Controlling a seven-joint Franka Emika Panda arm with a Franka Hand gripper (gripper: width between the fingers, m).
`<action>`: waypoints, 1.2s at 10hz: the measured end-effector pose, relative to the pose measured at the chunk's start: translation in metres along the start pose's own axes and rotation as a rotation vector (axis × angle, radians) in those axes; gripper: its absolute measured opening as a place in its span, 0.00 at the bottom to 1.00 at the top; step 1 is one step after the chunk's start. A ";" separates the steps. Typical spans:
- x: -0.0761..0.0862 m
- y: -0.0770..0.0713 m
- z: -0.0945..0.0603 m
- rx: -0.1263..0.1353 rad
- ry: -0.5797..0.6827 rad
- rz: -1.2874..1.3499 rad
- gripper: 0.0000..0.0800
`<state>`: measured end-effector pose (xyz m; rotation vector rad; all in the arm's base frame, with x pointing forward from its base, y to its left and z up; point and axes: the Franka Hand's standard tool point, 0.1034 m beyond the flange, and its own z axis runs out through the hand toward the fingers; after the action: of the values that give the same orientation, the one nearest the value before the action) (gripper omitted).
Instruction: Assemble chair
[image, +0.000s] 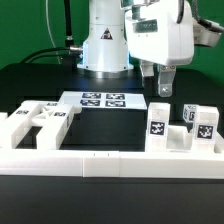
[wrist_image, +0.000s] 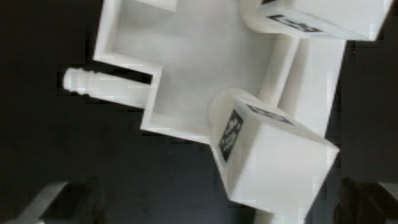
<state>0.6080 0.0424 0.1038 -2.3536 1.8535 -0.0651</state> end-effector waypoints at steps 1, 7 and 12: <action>0.000 0.000 0.003 -0.010 0.005 -0.151 0.81; -0.006 -0.006 0.001 -0.037 0.005 -0.727 0.81; -0.005 -0.002 0.006 -0.074 0.024 -1.129 0.81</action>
Offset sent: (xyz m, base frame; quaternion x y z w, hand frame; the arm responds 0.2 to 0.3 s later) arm 0.0079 0.0299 0.0066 -0.0037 -0.0150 -0.3091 0.9509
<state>0.6095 0.0478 0.0987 -3.0918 0.3216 -0.1379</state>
